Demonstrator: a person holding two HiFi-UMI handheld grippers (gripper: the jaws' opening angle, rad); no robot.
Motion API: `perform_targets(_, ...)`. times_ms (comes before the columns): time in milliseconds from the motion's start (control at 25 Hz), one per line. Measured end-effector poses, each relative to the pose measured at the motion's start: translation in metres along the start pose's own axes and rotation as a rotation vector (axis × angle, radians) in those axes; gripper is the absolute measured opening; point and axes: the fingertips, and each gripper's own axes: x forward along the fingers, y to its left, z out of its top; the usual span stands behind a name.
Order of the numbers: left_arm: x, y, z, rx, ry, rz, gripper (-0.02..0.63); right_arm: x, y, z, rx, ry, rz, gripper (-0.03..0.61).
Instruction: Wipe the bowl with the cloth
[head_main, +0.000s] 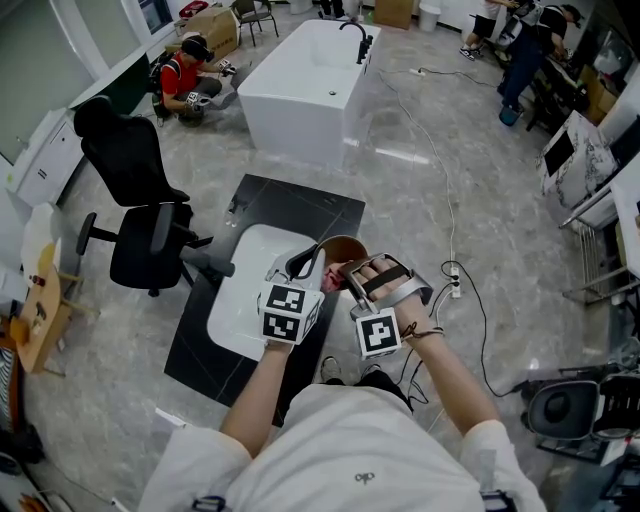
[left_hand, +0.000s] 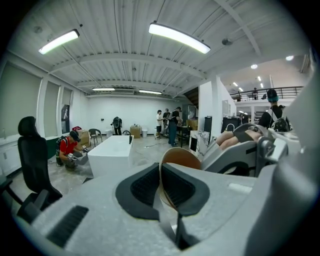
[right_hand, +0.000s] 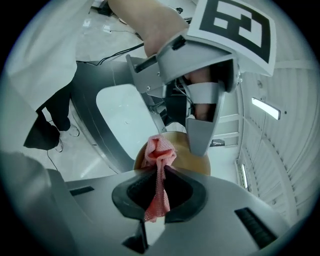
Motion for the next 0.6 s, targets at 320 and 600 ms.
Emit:
perform_targets(320,0.001,-0.014,0.000,-0.044,-0.004,-0.047,0.026,0.010,-0.006,-0.002,0.114,0.027,-0.011,0.026)
perform_targets(600,0.000,-0.017,-0.004,-0.059,0.000,-0.060,0.026,0.012,-0.033,-0.020,0.288,0.092,-0.156,0.026)
